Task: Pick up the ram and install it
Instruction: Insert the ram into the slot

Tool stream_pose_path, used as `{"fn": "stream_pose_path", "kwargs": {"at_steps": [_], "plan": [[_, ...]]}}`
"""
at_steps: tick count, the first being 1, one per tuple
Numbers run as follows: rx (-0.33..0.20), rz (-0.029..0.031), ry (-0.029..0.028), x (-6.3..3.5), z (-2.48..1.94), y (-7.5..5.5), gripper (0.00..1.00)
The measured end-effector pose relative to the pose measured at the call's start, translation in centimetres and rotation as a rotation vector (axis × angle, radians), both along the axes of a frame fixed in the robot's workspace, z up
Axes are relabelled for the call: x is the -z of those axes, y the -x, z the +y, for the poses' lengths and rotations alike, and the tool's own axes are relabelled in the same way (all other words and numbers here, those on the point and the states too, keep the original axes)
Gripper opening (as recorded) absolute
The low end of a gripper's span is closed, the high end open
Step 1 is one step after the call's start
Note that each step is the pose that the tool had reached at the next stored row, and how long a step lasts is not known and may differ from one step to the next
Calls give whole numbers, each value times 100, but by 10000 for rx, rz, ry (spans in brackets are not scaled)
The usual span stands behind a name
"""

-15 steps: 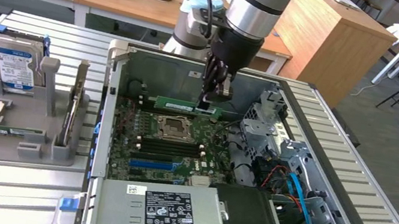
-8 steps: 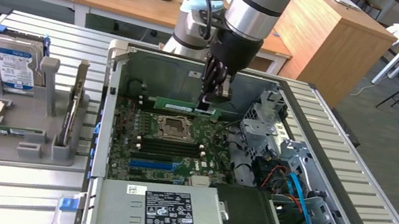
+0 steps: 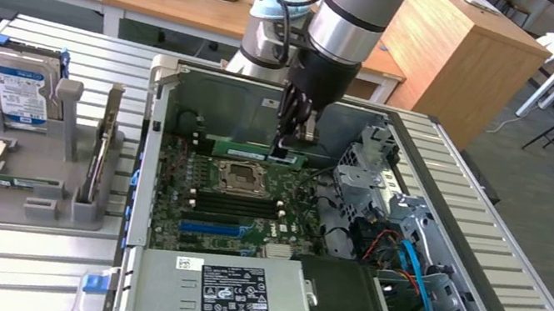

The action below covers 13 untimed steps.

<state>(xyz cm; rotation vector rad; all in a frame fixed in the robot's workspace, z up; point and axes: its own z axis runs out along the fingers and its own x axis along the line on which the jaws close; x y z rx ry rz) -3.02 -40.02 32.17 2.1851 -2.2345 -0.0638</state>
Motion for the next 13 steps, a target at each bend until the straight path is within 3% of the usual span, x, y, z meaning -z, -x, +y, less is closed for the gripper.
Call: {"fn": "stream_pose_path", "kwargs": {"at_steps": [13], "plan": [[0, 0, -1, 193, 0, 0, 11]]}}
